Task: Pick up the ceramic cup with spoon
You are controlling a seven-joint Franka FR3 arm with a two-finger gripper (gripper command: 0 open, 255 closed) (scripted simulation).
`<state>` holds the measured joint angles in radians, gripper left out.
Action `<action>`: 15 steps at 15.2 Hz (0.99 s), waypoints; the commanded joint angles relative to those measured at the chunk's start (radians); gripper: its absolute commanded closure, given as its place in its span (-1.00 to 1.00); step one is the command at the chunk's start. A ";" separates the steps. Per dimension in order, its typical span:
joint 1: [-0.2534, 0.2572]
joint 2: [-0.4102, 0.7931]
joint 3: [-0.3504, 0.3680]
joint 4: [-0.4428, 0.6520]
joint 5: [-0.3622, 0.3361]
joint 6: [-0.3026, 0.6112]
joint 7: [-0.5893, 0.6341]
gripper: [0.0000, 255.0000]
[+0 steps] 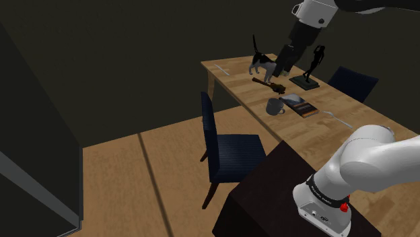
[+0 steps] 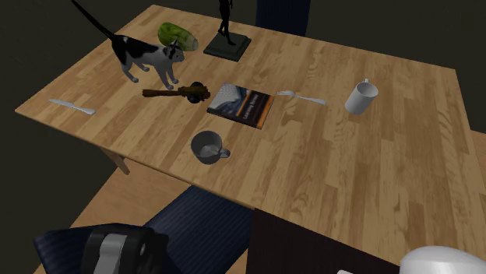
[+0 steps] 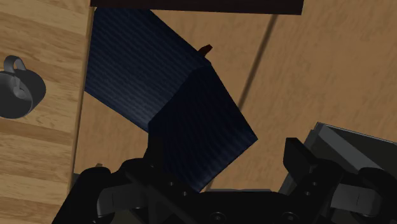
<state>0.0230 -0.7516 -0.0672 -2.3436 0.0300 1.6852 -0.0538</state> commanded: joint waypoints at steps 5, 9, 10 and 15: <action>-0.024 0.011 -0.050 -0.090 -0.049 0.104 -0.067 -1.00; -0.051 0.046 -0.105 -0.162 -0.098 0.216 -0.134 -1.00; -0.058 0.059 -0.120 -0.177 -0.110 0.245 -0.150 -1.00; -0.090 0.147 -0.196 -0.232 -0.165 0.398 -0.232 -1.00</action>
<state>-0.0599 -0.6222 -0.2479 -2.5633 -0.1236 2.0497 -0.2686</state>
